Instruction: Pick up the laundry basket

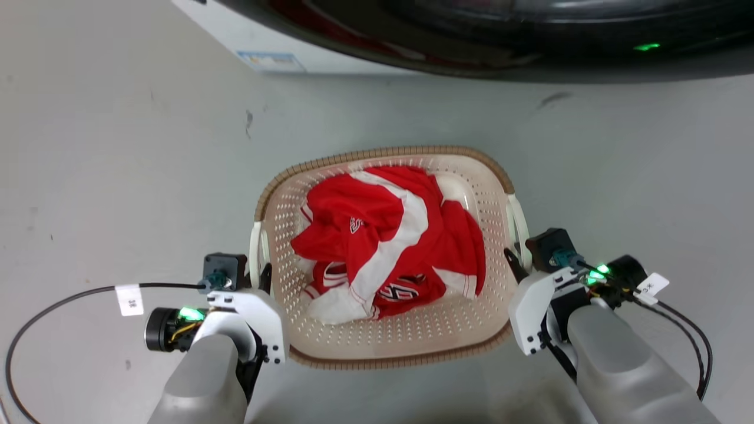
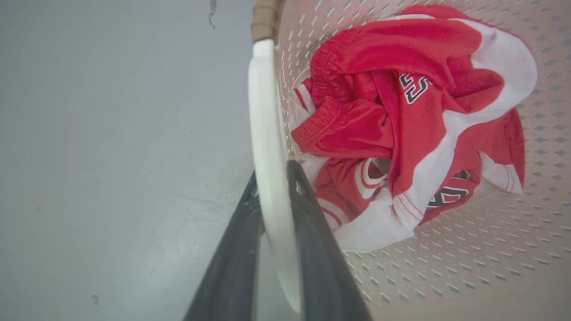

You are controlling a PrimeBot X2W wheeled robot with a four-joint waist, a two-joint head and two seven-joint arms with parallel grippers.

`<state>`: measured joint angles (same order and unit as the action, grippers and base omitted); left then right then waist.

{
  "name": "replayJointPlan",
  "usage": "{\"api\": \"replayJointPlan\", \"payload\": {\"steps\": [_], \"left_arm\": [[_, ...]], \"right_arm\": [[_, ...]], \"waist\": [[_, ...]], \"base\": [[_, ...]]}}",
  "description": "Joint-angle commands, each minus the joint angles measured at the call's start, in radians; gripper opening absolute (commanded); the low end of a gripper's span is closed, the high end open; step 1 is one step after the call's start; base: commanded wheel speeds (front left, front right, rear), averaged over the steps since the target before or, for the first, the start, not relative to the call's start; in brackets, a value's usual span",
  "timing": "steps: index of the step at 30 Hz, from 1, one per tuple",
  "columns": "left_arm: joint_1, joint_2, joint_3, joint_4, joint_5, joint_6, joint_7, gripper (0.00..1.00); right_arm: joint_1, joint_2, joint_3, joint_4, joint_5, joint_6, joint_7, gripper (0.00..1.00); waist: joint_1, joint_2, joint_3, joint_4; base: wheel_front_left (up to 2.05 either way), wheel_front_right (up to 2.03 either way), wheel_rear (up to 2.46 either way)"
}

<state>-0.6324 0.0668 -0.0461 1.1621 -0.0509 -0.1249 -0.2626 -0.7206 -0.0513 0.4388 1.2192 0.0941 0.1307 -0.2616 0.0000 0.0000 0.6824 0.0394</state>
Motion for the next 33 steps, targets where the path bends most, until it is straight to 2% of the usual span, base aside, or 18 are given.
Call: {"api": "replayJointPlan", "payload": {"steps": [1,7,16,23,33], "left_arm": [[0.006,0.0,-0.012,0.014,0.0,-0.003,-0.003,0.0],[0.016,-0.008,-0.059,0.085,-0.021,-0.006,-0.003,0.0],[0.047,-0.019,-0.167,0.115,-0.118,-0.007,0.087,0.0],[0.07,-0.021,-0.259,0.115,-0.213,-0.007,0.173,0.0],[0.091,0.014,-0.393,0.053,-0.373,-0.007,0.297,0.0]], "right_arm": [[0.017,0.002,0.02,0.005,0.017,0.0,0.007,0.0],[0.061,0.003,0.093,0.016,0.099,0.001,0.045,0.0],[0.102,0.005,0.177,0.034,0.192,0.001,0.123,0.0],[0.138,0.008,0.241,0.039,0.264,0.002,0.202,0.0],[0.164,-0.004,0.305,0.05,0.346,0.002,0.266,0.0]], "waist": [[0.0,0.0,-0.05,-0.007],[0.0,0.0,-0.155,-0.013],[0.0,0.0,-0.302,-0.031],[0.0,0.0,-0.404,-0.049],[0.0,0.0,-0.523,-0.054]], "base": [[0.0,0.0,0.0],[0.0,0.0,0.0],[0.0,0.0,0.0],[0.0,0.0,0.0],[0.0,0.0,0.0]]}}
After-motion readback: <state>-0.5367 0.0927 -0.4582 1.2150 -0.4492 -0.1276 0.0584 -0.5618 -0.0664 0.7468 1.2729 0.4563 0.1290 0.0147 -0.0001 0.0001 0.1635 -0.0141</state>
